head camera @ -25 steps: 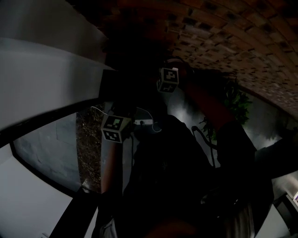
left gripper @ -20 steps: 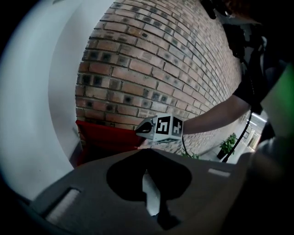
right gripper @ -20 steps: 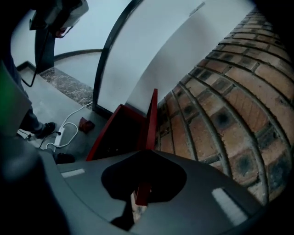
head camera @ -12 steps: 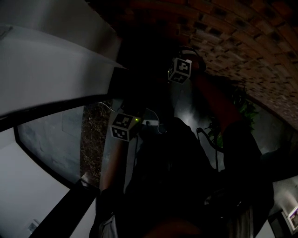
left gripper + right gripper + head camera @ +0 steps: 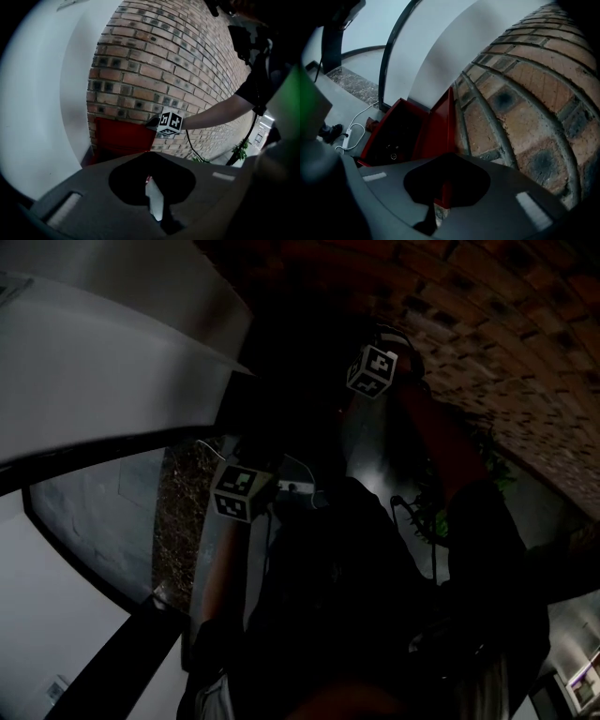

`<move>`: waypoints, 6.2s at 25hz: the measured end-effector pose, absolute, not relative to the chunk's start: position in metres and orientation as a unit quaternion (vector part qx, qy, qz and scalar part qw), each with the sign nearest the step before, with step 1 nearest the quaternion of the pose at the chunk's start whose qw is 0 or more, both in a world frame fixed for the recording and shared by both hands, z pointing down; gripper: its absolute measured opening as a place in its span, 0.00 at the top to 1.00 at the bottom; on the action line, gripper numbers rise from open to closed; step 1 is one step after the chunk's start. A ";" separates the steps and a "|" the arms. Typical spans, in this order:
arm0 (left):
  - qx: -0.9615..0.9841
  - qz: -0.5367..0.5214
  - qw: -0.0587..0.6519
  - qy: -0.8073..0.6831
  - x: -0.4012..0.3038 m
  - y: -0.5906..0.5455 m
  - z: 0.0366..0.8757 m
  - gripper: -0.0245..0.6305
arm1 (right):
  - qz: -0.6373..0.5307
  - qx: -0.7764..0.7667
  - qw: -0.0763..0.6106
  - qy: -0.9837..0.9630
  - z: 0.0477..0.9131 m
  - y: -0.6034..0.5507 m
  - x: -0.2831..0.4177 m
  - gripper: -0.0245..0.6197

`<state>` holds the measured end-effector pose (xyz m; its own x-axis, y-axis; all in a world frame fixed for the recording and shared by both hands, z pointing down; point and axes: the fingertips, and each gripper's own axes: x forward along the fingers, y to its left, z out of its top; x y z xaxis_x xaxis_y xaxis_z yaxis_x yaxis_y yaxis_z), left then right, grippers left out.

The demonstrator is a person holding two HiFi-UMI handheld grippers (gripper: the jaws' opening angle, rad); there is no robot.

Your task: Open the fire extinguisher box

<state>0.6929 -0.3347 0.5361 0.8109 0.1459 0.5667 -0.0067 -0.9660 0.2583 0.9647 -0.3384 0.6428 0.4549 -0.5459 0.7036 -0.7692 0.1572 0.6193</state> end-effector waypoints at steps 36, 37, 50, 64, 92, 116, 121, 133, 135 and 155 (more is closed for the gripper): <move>0.948 0.298 0.108 0.026 0.677 -0.330 0.523 0.96 | 0.127 0.651 0.540 -0.518 0.631 -0.330 0.970 0.97; 0.948 0.298 0.108 0.024 0.675 -0.330 0.524 0.96 | 0.123 0.657 0.534 -0.518 0.625 -0.331 0.971 0.95; 0.955 0.274 0.110 0.017 0.678 -0.343 0.511 0.96 | 0.141 0.647 0.389 -0.640 0.570 -0.356 0.879 0.96; 0.969 0.215 0.098 -0.076 0.638 -0.382 0.460 0.96 | 0.113 0.654 0.223 -0.714 0.467 -0.355 0.789 0.96; 0.922 0.166 0.092 -0.339 0.443 -0.411 0.406 0.96 | 0.029 0.449 0.157 -0.879 0.405 -0.433 0.610 0.96; 0.814 0.047 0.086 -0.573 -0.018 -0.382 0.362 0.96 | -0.005 0.199 0.152 -0.968 0.354 -0.424 0.156 0.96; 0.772 0.052 0.078 -0.629 -0.132 -0.342 0.350 0.96 | -0.012 0.137 0.123 -0.983 0.332 -0.415 0.040 0.96; 0.689 0.022 0.099 -0.717 -0.223 -0.286 0.363 0.96 | -0.019 -0.012 0.123 -0.992 0.332 -0.390 -0.076 0.96; 0.682 0.025 0.095 -0.724 -0.230 -0.295 0.366 0.96 | -0.022 -0.020 0.123 -0.992 0.340 -0.403 -0.083 0.96; 0.675 0.053 0.101 -0.729 -0.330 -0.569 0.354 0.96 | 0.013 0.007 0.116 -0.993 0.354 -0.689 -0.186 0.96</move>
<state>-0.3297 -0.5688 0.3542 -0.0676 -0.9736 0.2179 -0.9949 0.0822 0.0588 -0.1862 -0.6889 0.3544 -0.9731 -0.0115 0.2303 -0.0175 0.9996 -0.0239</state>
